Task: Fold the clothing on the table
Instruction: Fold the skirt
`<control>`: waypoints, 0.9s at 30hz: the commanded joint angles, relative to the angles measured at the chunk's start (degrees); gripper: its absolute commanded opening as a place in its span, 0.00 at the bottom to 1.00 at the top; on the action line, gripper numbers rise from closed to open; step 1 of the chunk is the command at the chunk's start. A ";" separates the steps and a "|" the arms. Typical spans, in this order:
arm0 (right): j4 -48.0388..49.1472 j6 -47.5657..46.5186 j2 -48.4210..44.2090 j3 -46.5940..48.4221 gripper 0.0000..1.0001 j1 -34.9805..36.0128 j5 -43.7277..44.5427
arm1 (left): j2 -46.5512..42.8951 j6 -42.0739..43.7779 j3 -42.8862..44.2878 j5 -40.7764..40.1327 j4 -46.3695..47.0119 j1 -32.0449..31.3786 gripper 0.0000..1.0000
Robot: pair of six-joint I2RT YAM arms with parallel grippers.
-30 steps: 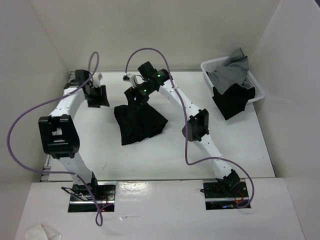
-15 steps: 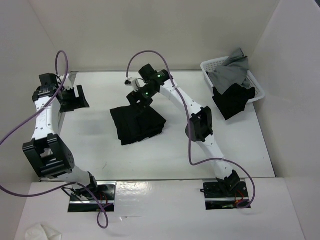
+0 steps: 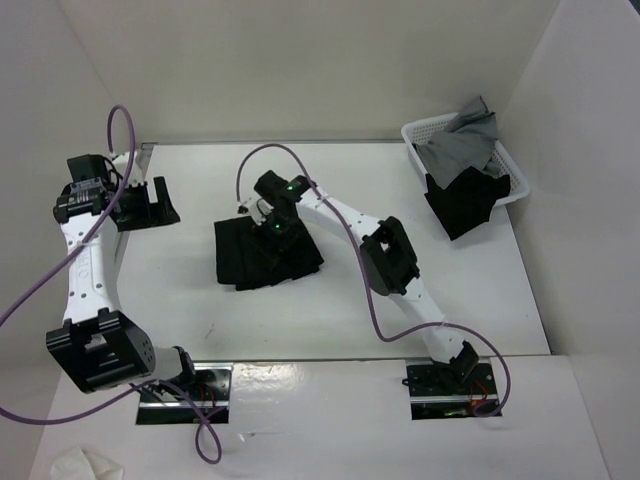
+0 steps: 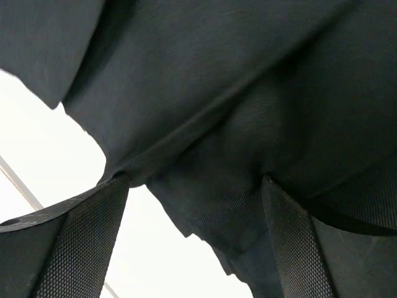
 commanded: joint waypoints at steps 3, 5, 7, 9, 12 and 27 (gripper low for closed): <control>1.38 1.47 -6.28 4.10 0.92 2.53 8.09 | -3.18 1.89 -1.18 1.48 -1.92 0.35 0.94; 1.38 0.95 -10.31 4.63 0.95 2.01 11.61 | -3.88 1.89 -1.18 1.48 -1.92 0.35 0.94; 1.38 0.94 -13.31 4.63 0.97 0.34 12.67 | -4.41 2.42 -1.18 2.01 -1.92 0.35 0.95; 1.38 0.94 -18.39 3.07 0.98 -1.06 14.70 | -5.02 2.42 -1.18 2.01 -1.92 0.35 0.95; 3.93 0.94 -26.82 -3.15 0.98 -4.66 16.28 | -5.03 2.42 -1.18 2.62 -1.92 0.35 0.95; 18.08 6.73 -63.05 -46.67 0.98 -44.56 12.68 | -9.07 0.76 -9.44 2.53 3.97 0.35 0.97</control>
